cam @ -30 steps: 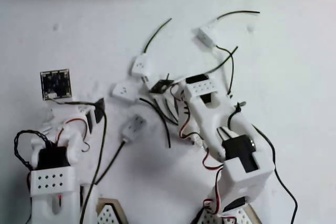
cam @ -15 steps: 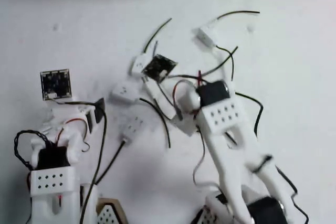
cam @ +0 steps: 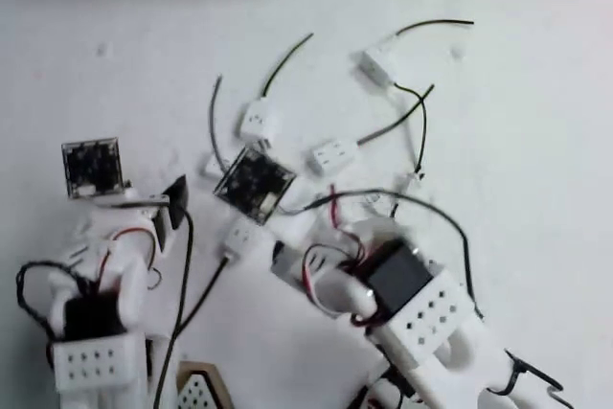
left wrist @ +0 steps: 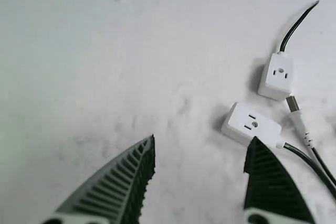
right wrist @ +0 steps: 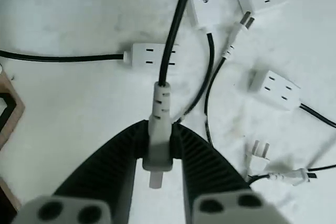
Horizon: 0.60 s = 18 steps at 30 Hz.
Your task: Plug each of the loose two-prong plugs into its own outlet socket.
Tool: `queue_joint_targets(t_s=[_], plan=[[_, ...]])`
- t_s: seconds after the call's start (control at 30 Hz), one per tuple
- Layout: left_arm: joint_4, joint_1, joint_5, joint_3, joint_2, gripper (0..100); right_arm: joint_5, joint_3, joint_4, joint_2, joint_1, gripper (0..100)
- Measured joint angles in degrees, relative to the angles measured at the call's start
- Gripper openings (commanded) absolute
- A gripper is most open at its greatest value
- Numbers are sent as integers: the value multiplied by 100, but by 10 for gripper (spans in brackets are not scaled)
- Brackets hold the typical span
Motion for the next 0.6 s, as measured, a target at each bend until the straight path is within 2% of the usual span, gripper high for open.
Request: queue_joint_targets(t_s=[0.1, 0.27, 0.43, 0.6], plan=[[193, 0, 237, 237, -905, 273, -62, 475, -501, -246, -70, 19], [246, 404, 387, 677, -2321, 168, -264, 923, -1081, -747, -193, 19], [158, 879, 387, 730, -2347, 88, -378, 1336, -1512, -1187, -510, 19], [132, 1266, 387, 730, -2374, 76, -378, 1618, -1767, -1415, -554, 19]])
